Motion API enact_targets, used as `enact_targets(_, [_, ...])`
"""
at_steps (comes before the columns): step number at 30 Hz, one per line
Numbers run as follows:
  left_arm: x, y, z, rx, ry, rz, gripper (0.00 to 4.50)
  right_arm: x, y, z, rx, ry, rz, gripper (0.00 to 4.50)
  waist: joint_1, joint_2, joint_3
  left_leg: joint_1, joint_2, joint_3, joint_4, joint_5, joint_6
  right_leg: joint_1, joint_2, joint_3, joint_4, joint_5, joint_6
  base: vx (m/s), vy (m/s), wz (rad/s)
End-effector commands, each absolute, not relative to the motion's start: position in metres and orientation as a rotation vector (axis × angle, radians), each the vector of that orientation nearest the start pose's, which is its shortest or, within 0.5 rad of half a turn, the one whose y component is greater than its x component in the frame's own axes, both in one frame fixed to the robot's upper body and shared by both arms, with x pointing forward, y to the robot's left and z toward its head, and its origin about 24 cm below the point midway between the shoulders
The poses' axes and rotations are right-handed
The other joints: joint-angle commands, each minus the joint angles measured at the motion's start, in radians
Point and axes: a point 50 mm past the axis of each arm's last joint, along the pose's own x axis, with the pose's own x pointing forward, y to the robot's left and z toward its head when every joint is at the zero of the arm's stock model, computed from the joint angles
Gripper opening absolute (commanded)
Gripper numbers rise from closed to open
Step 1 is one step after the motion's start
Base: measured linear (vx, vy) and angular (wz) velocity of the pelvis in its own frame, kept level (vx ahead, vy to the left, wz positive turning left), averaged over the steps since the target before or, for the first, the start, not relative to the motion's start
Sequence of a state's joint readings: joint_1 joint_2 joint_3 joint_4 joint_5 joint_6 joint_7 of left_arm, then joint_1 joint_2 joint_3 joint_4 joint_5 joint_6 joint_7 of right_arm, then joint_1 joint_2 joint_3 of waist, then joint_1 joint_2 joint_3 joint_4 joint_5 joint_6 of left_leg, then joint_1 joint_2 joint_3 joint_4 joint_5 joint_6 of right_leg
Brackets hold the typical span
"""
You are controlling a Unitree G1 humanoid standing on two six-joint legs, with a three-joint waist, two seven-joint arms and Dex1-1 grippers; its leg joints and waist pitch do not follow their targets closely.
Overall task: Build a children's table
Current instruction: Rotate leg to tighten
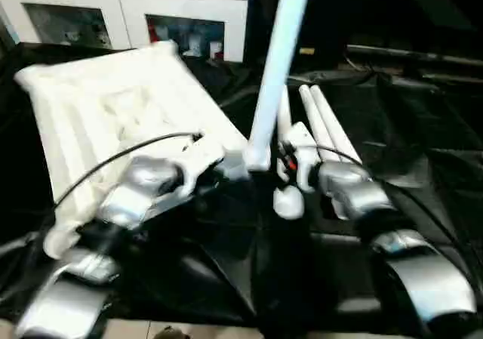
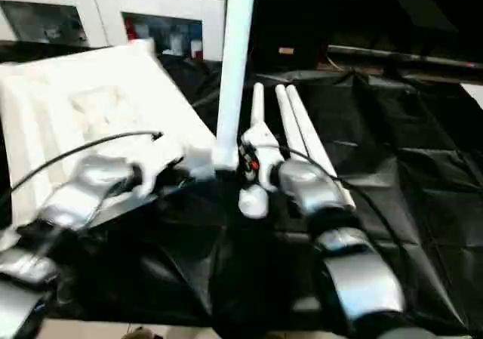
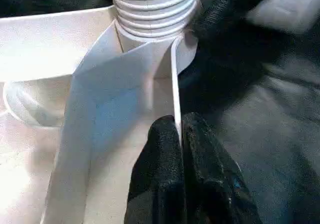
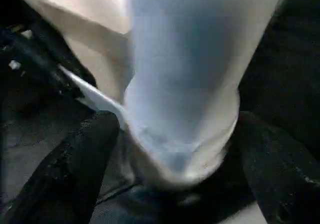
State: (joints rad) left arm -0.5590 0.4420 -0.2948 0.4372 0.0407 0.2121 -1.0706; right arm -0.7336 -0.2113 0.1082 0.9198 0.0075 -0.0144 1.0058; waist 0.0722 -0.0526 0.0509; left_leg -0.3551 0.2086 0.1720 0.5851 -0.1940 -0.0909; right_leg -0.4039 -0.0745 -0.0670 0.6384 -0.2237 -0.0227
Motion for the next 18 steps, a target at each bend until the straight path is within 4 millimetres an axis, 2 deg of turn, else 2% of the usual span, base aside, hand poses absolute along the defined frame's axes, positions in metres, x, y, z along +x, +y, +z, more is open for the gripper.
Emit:
enact_targets(1, [0.31, 0.14, 0.061, 0.508, 0.453, -1.287, 0.0, 0.346, -0.12, 0.064, -0.213, 0.261, 1.145, 3.93, 0.004, 0.005, -0.059, 0.005, 0.03, 0.005, -0.06, -0.075, 0.087, 0.057, -0.063, 0.052, -0.061, 0.041, -0.265, 0.0, 0.0, 0.0])
enact_targets(6, [0.308, 0.158, 0.064, 0.542, 0.487, -1.304, 0.0, 0.335, -0.129, 0.063, -0.241, 0.266, 1.249, 3.93, 0.014, 0.002, -0.058, 0.006, 0.029, 0.005, -0.061, -0.085, 0.069, 0.06, -0.063, 0.053, -0.063, 0.029, -0.253, 0.0, 0.0, 0.0])
enact_targets(12, [0.307, 0.163, 0.067, 0.547, 0.49, -1.309, 0.0, 0.328, -0.128, 0.062, -0.232, 0.275, 1.296, 3.93, 0.012, 0.001, -0.059, 0.004, 0.026, 0.004, -0.061, -0.079, 0.058, 0.062, -0.064, 0.053, -0.062, 0.026, -0.251, 0.0, 0.0, 0.0])
enact_targets(14, [0.307, 0.163, 0.067, 0.546, 0.487, -1.315, 0.0, 0.327, -0.124, 0.061, -0.216, 0.274, 1.303, 3.67, 0.011, 0.0, -0.06, 0.003, 0.025, 0.004, -0.06, -0.073, 0.059, 0.062, -0.063, 0.053, -0.061, 0.034, -0.253, 0.0, 0.0, 0.0])
enact_targets(17, [0.307, 0.162, 0.067, 0.542, 0.481, -1.317, 0.0, 0.326, -0.121, 0.061, -0.204, 0.273, 1.31, 3.57, 0.012, 0.002, -0.06, 0.005, 0.026, 0.003, -0.06, -0.067, 0.059, 0.061, -0.063, 0.053, -0.06, 0.039, -0.255, 0.0, 0.0, 0.0])
enact_targets(18, [0.307, 0.161, 0.067, 0.541, 0.48, -1.317, 0.0, 0.326, -0.12, 0.061, -0.205, 0.273, 1.31, 3.35, 0.012, 0.001, -0.06, 0.005, 0.026, 0.003, -0.06, -0.066, 0.059, 0.062, -0.063, 0.052, -0.059, 0.042, -0.256, 0.0, 0.0, 0.0])
